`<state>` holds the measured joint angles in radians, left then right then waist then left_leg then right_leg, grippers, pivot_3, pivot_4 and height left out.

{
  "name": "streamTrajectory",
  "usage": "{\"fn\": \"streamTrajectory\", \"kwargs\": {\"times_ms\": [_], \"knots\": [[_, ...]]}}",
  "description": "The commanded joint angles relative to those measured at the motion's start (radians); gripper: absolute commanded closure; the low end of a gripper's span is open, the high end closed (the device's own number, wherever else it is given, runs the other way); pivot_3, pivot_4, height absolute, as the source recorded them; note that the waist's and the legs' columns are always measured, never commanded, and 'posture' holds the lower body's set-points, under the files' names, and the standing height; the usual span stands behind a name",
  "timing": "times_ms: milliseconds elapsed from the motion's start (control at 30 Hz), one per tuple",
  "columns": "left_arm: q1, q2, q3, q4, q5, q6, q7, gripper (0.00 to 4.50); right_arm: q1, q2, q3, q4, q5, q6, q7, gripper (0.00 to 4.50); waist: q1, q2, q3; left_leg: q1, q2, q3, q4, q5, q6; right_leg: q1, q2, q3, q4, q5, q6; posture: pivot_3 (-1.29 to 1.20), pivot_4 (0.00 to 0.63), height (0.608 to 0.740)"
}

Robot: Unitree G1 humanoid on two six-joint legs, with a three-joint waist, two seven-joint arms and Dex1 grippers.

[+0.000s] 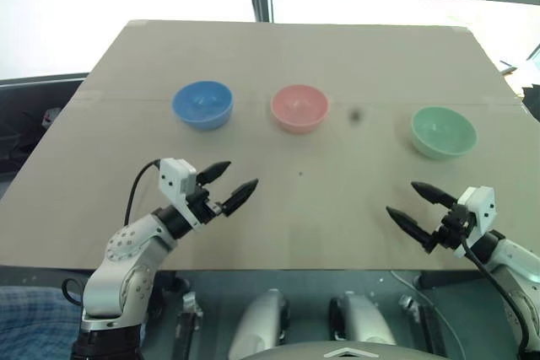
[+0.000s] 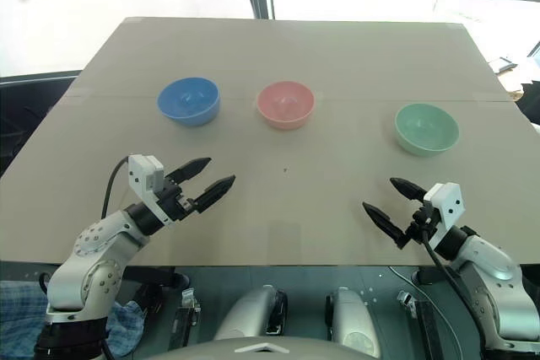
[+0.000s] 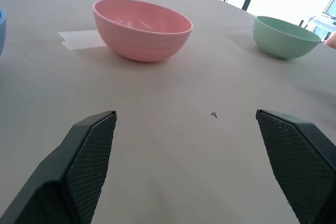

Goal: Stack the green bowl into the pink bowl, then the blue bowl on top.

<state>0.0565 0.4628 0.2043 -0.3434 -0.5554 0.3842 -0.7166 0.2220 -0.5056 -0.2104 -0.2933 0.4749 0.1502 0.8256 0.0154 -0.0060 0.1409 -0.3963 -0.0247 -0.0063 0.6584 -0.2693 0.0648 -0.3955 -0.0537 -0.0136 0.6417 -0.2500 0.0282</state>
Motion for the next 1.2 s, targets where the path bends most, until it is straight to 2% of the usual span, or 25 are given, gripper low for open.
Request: {"fn": "streamTrajectory", "kwargs": {"times_ms": [33,467,567,733,900,1067,1200], "knots": [[0.004,0.008,0.008,-0.047,-0.019,-0.016,-0.009,0.00,0.005,-0.004,-0.009,-0.032,0.009,-0.018,0.002,0.04,0.000,0.000,0.000,0.000,0.000,0.000,0.000,0.000,0.000,0.000,0.000,0.000,0.000,0.000,0.000,0.00,0.150,0.740],[0.009,0.002,0.005,-0.053,-0.025,-0.023,-0.010,0.00,-0.005,-0.016,-0.003,-0.034,0.005,-0.012,0.006,0.04,0.000,0.000,0.000,0.000,0.000,0.000,0.000,0.000,0.000,0.000,0.000,0.000,0.000,0.000,0.000,0.00,0.150,0.740],[0.007,0.000,0.011,-0.051,-0.033,-0.028,-0.016,0.00,-0.033,-0.041,0.017,-0.034,-0.015,0.032,-0.009,0.04,0.000,0.000,0.000,0.000,0.000,0.000,0.000,0.000,0.000,0.000,0.000,0.000,0.000,0.000,0.000,0.00,0.150,0.740],[0.000,0.006,0.050,-0.060,-0.132,-0.005,-0.045,0.00,-0.119,-0.094,0.066,-0.048,-0.051,0.158,-0.063,0.04,-0.001,0.000,0.000,0.000,0.000,0.000,0.001,0.000,0.000,0.000,0.000,0.000,0.001,0.000,0.000,0.00,0.150,0.740],[-0.008,0.017,0.091,-0.060,-0.175,-0.004,-0.029,0.00,-0.386,-0.095,0.193,-0.012,-0.116,0.266,-0.096,0.04,-0.010,0.000,0.000,0.000,0.000,0.000,0.002,0.000,0.000,0.000,0.001,0.000,0.001,0.000,0.000,0.00,0.150,0.740],[-0.008,0.018,0.129,-0.052,-0.186,-0.016,-0.010,0.00,-0.687,-0.067,0.352,0.142,-0.248,0.263,-0.076,0.04,-0.001,0.000,0.000,0.000,0.000,0.000,0.002,0.001,-0.002,0.000,0.001,-0.001,0.001,0.000,0.000,0.00,0.150,0.740],[0.005,0.039,0.178,-0.052,-0.188,-0.022,-0.007,0.00,-0.920,-0.001,0.481,0.317,-0.371,0.212,-0.061,0.04,-0.004,-0.001,0.000,-0.002,-0.001,0.000,0.002,0.003,-0.004,-0.001,0.001,-0.001,0.000,0.000,0.000,0.00,0.150,0.740]]}}
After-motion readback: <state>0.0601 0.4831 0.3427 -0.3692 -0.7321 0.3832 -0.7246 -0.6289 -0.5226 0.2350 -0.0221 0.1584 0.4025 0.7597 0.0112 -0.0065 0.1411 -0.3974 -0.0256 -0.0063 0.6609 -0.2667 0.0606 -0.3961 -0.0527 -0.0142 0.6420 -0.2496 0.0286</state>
